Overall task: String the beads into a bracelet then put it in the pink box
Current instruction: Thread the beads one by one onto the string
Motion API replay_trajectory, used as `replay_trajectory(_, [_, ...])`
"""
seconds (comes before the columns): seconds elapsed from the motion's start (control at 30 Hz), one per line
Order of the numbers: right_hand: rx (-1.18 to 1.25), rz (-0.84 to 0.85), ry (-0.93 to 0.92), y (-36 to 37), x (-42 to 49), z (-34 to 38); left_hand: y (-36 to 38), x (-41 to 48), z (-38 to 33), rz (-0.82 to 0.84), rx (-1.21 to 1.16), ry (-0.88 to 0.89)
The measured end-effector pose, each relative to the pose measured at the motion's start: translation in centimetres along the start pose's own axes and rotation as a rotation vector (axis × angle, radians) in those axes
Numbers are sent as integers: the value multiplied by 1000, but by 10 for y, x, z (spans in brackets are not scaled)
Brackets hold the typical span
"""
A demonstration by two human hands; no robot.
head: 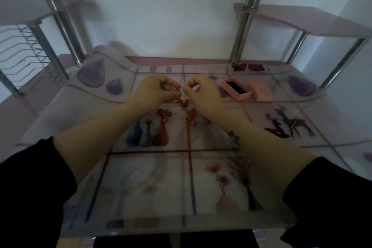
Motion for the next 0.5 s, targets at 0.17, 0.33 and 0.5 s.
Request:
replay_trajectory(0.17, [-16, 7, 4, 1, 1, -4, -1, 1, 1, -2, -3, -5])
replay_trajectory(0.33, [-37, 3, -7, 3, 3, -3, 0, 1, 2, 2, -10, -9])
replay_trajectory(0.5, [-58, 3, -17, 3, 2, -4, 0, 0, 2, -7, 11, -14])
Point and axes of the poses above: each hand's wrist, its own x-axis towards the middle knuckle, its own y-axis out of the palm, z = x × y, the point moved 9 cm from there along x, towards the middle knuckle, and after that the axes turned 7 degrees about -y, right-handed, at the moved point
